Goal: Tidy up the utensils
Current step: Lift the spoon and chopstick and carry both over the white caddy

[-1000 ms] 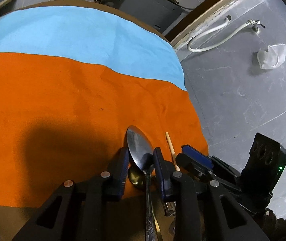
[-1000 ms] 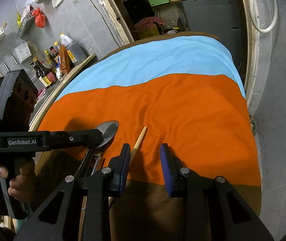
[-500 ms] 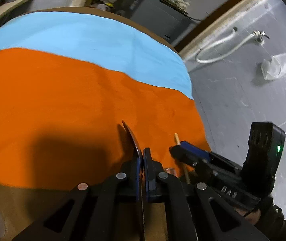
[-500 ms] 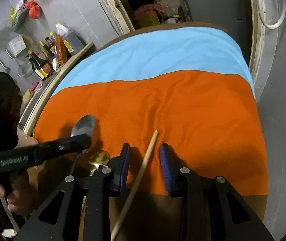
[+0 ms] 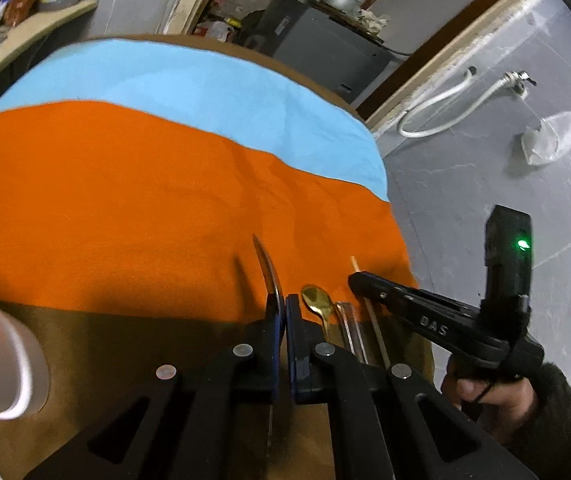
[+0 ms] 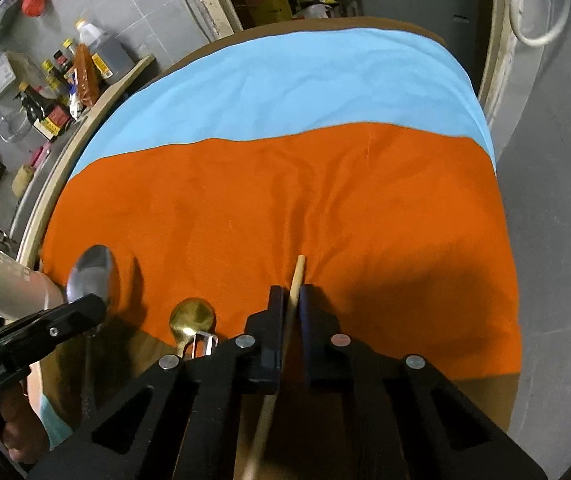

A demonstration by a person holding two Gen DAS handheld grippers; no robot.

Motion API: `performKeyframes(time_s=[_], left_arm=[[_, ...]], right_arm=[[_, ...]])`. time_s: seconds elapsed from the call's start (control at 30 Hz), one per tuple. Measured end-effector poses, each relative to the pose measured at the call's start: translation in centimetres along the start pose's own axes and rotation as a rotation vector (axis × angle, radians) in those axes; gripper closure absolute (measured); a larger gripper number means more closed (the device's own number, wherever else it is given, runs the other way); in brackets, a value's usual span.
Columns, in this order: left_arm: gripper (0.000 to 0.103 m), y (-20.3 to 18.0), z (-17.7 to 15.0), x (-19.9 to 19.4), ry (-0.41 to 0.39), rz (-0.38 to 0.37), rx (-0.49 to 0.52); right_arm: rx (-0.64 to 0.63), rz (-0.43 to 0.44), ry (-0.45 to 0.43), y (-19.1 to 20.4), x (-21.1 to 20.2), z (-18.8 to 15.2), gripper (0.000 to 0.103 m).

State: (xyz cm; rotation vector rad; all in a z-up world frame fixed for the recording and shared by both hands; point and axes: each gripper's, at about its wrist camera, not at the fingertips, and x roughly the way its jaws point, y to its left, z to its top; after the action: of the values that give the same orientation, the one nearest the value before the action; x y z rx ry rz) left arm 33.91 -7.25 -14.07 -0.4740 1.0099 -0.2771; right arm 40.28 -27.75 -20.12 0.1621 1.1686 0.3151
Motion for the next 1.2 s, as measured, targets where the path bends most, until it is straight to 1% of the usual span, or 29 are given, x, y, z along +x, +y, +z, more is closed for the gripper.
performKeyframes(time_s=[0.07, 0.17, 0.23, 0.27, 0.43, 0.5, 0.6, 0.63, 0.67, 0.8, 0.87, 1.03, 1.2], left_arm=[[0.100, -0.7, -0.1, -0.8, -0.009, 0.002, 0.037], [0.100, -1.7, -0.4, -2.2, -0.030, -0.006, 0.086], [0.100, -2.0, -0.6, -3.4, -0.045, -0.025, 0.104], [0.100, -2.0, -0.8, -4.1, -0.052, -0.033, 0.109], [0.100, -2.0, -0.9, -7.7, -0.103, -0.075, 0.120], [0.100, -1.7, -0.9, -9.4, -0.133, -0.092, 0.122], [0.100, -1.7, -0.9, -11.4, -0.176, -0.098, 0.133], [0.100, -1.6, -0.9, -12.0, -0.188, -0.101, 0.136], [0.100, -1.6, -0.9, -12.7, -0.201, -0.104, 0.137], [0.100, -0.3, -0.3, -16.1, -0.263, -0.116, 0.139], [0.100, 0.3, 0.2, -17.5, -0.292, -0.113, 0.142], [0.100, 3.3, 1.3, -21.5, -0.385, -0.114, 0.126], [0.100, 6.7, 2.6, -25.2, -0.487, -0.085, 0.093]], right_arm=[[0.032, 0.022, -0.008, -0.5, -0.5, -0.5, 0.098], [0.071, 0.058, -0.060, -1.1, -1.9, -1.4, 0.098], [0.095, 0.081, -0.104, -1.2, -3.3, -2.2, 0.098], [0.112, 0.103, -0.144, -1.1, -4.5, -2.8, 0.098], [0.117, 0.129, -0.280, -0.1, -8.5, -4.7, 0.098], [0.105, 0.141, -0.339, 1.3, -10.3, -5.3, 0.098], [0.088, 0.174, -0.417, 3.5, -12.3, -5.8, 0.098], [0.083, 0.188, -0.441, 3.9, -12.9, -5.6, 0.098], [0.071, 0.208, -0.486, 4.9, -13.8, -5.7, 0.098], [0.046, 0.261, -0.592, 8.2, -16.0, -5.0, 0.098], [0.033, 0.284, -0.632, 9.8, -16.7, -4.6, 0.098], [-0.029, 0.347, -0.728, 14.9, -17.9, -3.6, 0.098], [-0.091, 0.395, -0.852, 20.0, -18.6, -3.1, 0.098]])
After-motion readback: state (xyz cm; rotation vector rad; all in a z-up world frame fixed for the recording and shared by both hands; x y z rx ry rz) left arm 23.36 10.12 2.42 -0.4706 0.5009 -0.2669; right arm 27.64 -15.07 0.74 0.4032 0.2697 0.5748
